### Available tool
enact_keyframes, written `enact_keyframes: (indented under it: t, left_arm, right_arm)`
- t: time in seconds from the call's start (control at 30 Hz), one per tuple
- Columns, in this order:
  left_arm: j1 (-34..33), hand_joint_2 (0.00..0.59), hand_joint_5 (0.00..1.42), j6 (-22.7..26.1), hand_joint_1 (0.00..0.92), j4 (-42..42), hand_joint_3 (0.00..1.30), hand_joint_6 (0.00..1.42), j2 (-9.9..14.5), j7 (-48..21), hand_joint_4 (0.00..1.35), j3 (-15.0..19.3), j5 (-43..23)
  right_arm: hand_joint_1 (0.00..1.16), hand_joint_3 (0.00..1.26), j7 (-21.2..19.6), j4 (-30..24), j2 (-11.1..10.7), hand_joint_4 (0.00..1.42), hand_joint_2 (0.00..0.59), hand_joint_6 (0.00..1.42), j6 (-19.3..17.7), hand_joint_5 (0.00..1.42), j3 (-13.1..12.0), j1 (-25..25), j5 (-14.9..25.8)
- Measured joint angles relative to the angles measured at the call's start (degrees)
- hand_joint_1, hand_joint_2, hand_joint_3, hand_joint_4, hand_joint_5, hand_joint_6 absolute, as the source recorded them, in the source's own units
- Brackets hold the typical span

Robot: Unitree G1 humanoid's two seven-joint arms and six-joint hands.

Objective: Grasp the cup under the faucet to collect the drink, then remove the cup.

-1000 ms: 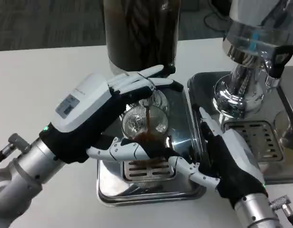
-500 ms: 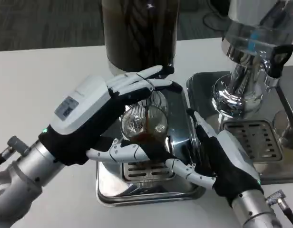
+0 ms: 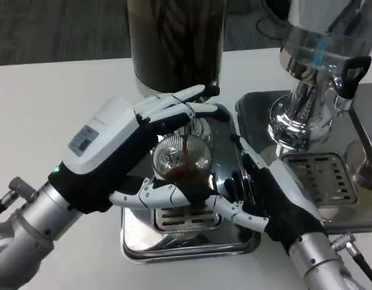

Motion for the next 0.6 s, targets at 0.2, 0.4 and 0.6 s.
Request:
enact_keyframes:
  t: [0.2,0.4,0.6]
  left_arm:
    - [0.9,0.142,0.29,0.4,0.000,-0.6,0.35,0.24,0.0,0.8,0.13,0.2,0.0]
    - [1.1,0.142,0.29,0.5,0.000,-0.7,0.36,0.24,0.1,1.0,0.14,0.3,0.0]
    - [1.2,0.146,0.29,0.5,0.000,-0.7,0.37,0.24,0.2,1.1,0.15,0.3,0.0]
  right_arm:
    - [0.48,0.00,-1.3,2.0,0.8,0.00,0.180,0.04,-2.8,0.00,0.0,-0.2,1.0]
    - [0.48,0.00,-2.8,4.4,1.8,0.00,0.180,0.06,-6.3,0.00,0.0,-0.3,2.0]
    - [0.49,0.00,-2.9,7.3,2.4,0.00,0.180,0.07,-8.4,0.00,-0.1,-0.5,3.0]
